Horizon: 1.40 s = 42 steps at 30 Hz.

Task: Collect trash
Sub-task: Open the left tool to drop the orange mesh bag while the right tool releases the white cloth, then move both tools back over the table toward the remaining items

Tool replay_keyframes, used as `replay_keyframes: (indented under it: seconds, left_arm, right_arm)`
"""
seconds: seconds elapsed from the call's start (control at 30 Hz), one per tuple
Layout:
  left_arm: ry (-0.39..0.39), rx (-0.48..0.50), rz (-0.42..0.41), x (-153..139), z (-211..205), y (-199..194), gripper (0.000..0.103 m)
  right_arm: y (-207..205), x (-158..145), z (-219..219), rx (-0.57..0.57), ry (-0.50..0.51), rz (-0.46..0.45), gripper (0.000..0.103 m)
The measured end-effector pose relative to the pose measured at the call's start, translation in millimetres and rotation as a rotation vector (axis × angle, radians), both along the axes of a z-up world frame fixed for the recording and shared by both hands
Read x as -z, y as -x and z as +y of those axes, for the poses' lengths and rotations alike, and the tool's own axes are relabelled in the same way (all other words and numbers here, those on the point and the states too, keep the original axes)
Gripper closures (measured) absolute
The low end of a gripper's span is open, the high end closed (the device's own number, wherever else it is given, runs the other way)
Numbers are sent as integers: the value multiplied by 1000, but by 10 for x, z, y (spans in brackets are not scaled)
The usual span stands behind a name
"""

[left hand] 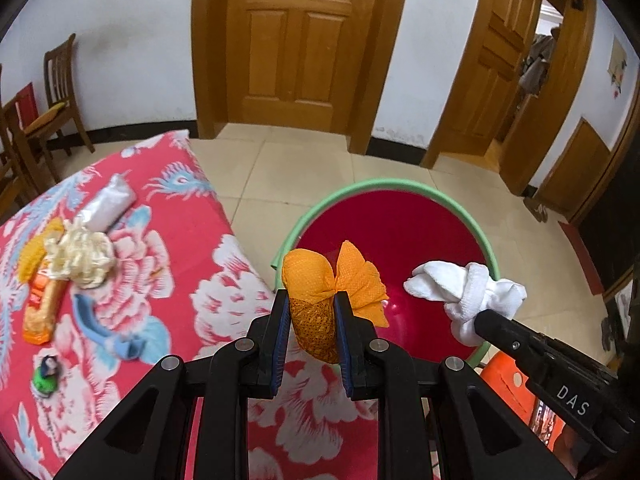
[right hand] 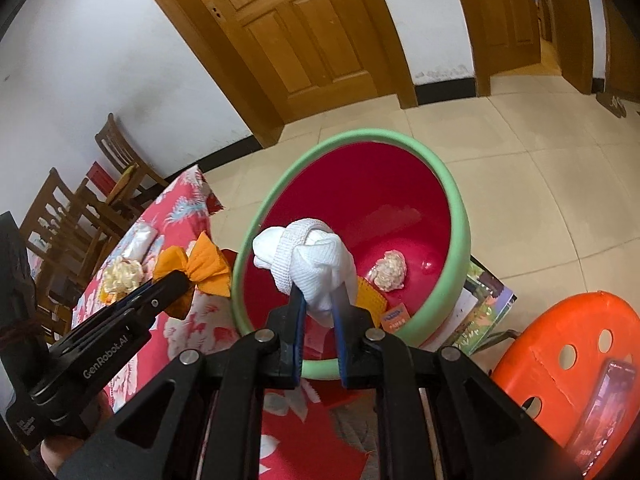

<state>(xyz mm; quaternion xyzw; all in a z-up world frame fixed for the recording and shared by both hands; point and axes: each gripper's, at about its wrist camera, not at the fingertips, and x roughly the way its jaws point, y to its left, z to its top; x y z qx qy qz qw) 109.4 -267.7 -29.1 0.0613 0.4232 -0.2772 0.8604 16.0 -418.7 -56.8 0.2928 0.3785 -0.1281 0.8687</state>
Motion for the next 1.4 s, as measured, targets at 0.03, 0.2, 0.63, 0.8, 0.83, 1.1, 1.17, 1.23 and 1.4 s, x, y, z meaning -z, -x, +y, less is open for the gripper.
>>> replay_keyframes:
  seconds: [0.03,0.2,0.63,0.8,0.83,1.1,1.17,1.23,1.4]
  left_arm:
    - [-4,3,4,20,-24,-9,80]
    - [-31,21,13,83,-121,-33,70]
    - [-33,-13,5,33,-8,-8,55]
    - [-25,-54,5,-6,175,-10,55]
    - [-23,-63,3,-17,218,-11,55]
    - [-7,-132,-25,-154,599,-16,55]
    - [-7,-151,-30,-174,702,-21,55]
    - [-8,-173,-35,-189,824,-27,55]
    - [-12,-226,-41,-207,1094,-37,55]
  right_arm:
    - [-9,20,-10,2,-2,5,84]
    - [-37,127,-99,26,-22,37,83]
    - [29,134,-136,46,-49,24,62]
    - [26,69,-28,20,-45,12,61]
    - [25,57,-9,16,-44,9,61]
    - [-6,-91,211,-31,-25,-20,59]
    - [-23,-117,276,-45,-21,-25,59]
    - [-38,-139,349,-62,-17,-30,59]
    - [-95,-199,543,-107,-9,-39,59]
